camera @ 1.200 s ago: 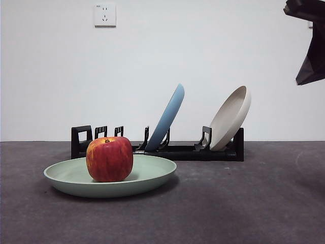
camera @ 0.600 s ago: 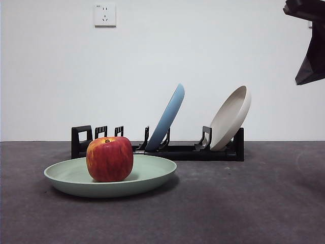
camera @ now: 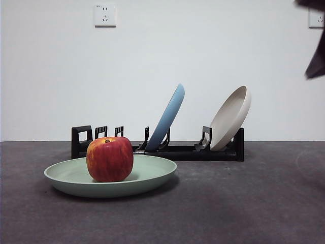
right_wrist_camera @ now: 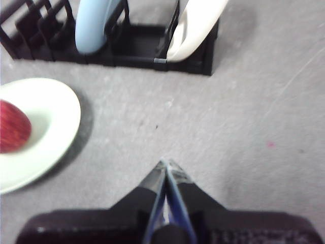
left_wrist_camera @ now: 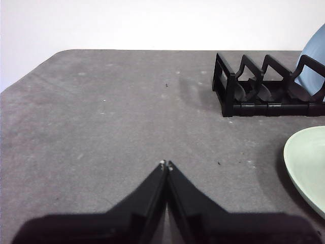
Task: Take the green plate from the plate rack,put the plate on the table,take the apple from the table,put the apple in the plate
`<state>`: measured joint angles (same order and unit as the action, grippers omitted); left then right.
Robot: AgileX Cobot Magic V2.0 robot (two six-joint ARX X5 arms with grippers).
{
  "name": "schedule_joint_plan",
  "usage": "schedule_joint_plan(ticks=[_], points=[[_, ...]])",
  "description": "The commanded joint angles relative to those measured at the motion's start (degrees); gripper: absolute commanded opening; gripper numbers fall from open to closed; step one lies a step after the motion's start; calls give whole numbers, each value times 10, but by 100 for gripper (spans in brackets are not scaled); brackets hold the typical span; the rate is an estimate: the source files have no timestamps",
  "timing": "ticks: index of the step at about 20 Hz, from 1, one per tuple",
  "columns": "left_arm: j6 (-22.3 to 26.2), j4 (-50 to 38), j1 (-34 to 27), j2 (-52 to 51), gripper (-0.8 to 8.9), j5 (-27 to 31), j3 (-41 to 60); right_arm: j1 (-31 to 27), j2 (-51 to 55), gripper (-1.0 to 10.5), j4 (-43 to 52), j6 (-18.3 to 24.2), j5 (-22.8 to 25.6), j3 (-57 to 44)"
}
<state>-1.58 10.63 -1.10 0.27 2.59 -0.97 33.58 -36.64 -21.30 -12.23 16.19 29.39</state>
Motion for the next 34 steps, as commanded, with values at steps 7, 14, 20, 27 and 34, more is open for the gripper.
schedule_joint_plan(ticks=[7, 14, 20, 27, 34], points=[[-5, -3, -2, 0, -3, 1, 8, -224, 193, 0, 0, 34, 7, -35], [-5, -3, -2, 0, -3, 1, 8, -326, 331, 0, 101, 44, 2, -202], [-5, -3, -2, 0, -3, 1, 8, -331, 366, 0, 114, 44, -23, -266], [-5, -3, -2, 0, -3, 1, 8, -331, 366, 0, 117, 78, -154, -290], [-5, -3, -2, 0, -3, 1, 8, -330, 366, 0, 110, 78, -178, -290]])
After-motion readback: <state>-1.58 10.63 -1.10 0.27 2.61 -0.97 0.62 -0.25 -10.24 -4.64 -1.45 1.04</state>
